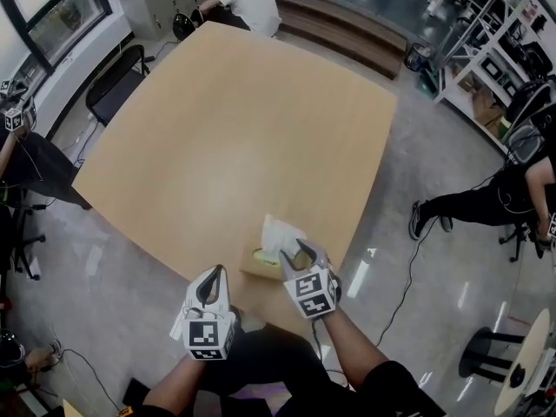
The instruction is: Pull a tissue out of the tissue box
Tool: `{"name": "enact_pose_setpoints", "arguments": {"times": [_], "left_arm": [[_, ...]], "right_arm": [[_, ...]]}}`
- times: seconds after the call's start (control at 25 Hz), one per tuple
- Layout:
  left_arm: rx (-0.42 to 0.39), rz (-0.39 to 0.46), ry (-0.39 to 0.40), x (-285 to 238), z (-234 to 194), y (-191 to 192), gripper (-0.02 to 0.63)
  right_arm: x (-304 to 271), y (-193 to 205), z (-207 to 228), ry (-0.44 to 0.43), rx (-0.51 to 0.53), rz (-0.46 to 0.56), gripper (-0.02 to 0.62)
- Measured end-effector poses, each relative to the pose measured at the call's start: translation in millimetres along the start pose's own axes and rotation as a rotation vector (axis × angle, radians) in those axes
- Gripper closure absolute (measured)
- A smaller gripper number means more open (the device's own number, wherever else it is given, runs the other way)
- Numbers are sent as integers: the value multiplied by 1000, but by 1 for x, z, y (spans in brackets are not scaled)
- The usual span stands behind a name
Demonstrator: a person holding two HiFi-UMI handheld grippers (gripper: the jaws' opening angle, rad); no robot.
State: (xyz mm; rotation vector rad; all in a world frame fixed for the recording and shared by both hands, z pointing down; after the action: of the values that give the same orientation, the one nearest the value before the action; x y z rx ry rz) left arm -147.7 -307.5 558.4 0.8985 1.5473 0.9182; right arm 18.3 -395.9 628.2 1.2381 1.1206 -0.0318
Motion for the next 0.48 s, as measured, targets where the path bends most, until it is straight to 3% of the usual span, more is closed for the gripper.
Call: {"name": "enact_pose_setpoints", "arguments": {"times": [0.08,0.36,0.48], "left_arm": [[1,-1,-3,0,-2,-2,588],[-7,5,-1,1,-3,-2,588],[-9,6,-3,3,-1,-3,588]], "right_arm": [[-1,-1,-3,-9,9,-9,429],[-1,2,-15,-24,25,-3,586],[3,0,-15,-22,22,17,595]]}}
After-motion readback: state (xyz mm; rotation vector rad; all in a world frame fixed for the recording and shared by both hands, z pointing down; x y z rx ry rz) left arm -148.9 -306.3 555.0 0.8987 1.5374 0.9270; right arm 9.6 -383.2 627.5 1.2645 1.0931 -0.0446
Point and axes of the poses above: the fingertips, and each gripper's own axes: x backward along the fingers, z to its right, y out of its underside, the point moved 4 cm from there along x, backward along the fingers, and after that the axes turned 3 degrees about x, right-handed, at the moved point
